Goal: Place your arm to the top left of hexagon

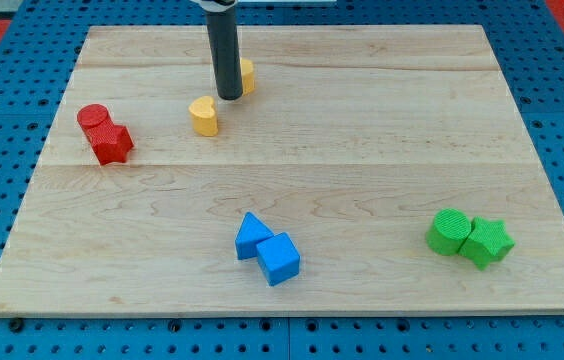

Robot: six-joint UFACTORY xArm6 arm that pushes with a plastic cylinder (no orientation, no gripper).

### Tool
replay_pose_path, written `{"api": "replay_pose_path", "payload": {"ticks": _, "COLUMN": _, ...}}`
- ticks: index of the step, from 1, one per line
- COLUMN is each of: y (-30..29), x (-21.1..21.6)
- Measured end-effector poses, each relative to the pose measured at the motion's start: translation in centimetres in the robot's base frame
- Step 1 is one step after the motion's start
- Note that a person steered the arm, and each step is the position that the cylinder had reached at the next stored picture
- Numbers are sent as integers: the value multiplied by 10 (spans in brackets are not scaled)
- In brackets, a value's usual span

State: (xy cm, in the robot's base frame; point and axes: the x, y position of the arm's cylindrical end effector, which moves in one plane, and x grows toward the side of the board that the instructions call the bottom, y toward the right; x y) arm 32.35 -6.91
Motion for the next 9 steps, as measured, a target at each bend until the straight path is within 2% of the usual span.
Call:
{"api": "replay_pose_path", "payload": {"ticks": 1, "y": 0, "x": -1}}
{"api": "replay_pose_path", "payload": {"ticks": 3, "y": -76, "x": -1}}
{"api": "replay_pose_path", "payload": {"ticks": 4, "y": -76, "x": 6}}
{"api": "replay_pose_path", "payload": {"ticks": 5, "y": -76, "x": 35}}
{"api": "replay_pose_path", "payload": {"ticks": 7, "y": -76, "x": 45}}
{"api": "replay_pose_path", "payload": {"ticks": 8, "y": -76, "x": 34}}
{"api": "replay_pose_path", "payload": {"ticks": 9, "y": -76, "x": -3}}
